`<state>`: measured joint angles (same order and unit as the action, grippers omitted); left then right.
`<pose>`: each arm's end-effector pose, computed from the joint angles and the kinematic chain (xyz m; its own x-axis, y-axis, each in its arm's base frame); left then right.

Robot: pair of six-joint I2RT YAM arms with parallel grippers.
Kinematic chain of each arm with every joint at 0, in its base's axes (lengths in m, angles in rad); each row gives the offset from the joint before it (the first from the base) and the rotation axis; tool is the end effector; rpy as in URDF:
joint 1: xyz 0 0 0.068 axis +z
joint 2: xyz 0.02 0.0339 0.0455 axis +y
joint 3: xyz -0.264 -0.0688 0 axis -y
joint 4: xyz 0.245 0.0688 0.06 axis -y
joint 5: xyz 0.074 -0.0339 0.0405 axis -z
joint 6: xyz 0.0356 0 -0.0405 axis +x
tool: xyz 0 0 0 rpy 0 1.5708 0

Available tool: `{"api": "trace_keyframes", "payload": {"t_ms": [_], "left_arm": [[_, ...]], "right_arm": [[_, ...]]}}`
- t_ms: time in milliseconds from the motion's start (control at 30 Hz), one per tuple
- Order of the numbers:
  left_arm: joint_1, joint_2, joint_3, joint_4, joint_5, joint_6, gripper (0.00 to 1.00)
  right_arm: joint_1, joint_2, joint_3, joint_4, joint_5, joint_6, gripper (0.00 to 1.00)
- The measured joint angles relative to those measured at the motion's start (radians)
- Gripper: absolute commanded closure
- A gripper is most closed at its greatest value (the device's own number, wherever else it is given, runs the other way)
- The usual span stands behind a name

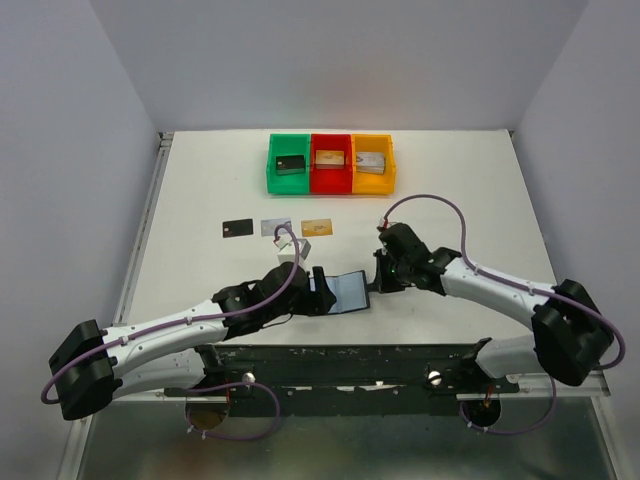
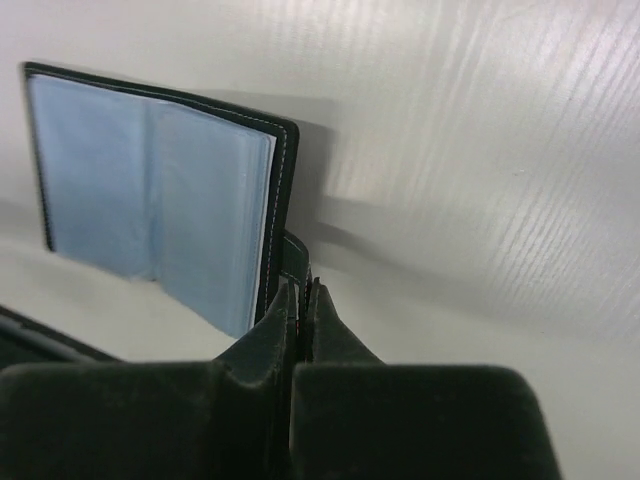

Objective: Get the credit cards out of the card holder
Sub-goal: Remove the credit card from the card holder.

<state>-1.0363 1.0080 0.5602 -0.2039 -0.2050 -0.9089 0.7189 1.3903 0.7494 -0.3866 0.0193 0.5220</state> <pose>0.1145 -0.1792 0.2188 -0.7895 -0.1825 -0.5860 0.2234 0.8039 -0.5513 0.1973 0.1717 0.1810 -0.8829 -0.1102 -0.4563 -0.2430 0.9390 0.2434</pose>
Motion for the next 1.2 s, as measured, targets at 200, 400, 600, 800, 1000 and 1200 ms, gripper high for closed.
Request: {"api": "trace_keyframes", "payload": {"t_ms": [200,400,600,800,1000,1200], "left_arm": [[0.0,0.005,0.006,0.005,0.014,0.065,0.16],[0.004,0.108,0.078,0.044,0.064,0.127,0.2],[0.018,0.219,0.1,0.082,0.114,0.161,0.25],[0.036,0.284,0.114,0.094,0.15,0.184,0.28],[0.049,0.317,0.137,0.12,0.174,0.198,0.28],[0.055,0.37,0.148,0.143,0.217,0.209,0.28]], "right_arm": [[-0.001,-0.154,-0.008,0.026,-0.132,-0.037,1.0],[-0.001,-0.206,-0.028,0.032,-0.224,-0.043,1.0],[-0.001,-0.23,-0.079,0.044,-0.265,-0.04,1.0],[-0.001,-0.239,-0.087,0.047,-0.268,-0.041,1.0],[-0.001,-0.233,-0.087,0.049,-0.268,-0.045,1.0],[-0.014,-0.225,-0.087,0.053,-0.28,-0.052,1.0]]}}
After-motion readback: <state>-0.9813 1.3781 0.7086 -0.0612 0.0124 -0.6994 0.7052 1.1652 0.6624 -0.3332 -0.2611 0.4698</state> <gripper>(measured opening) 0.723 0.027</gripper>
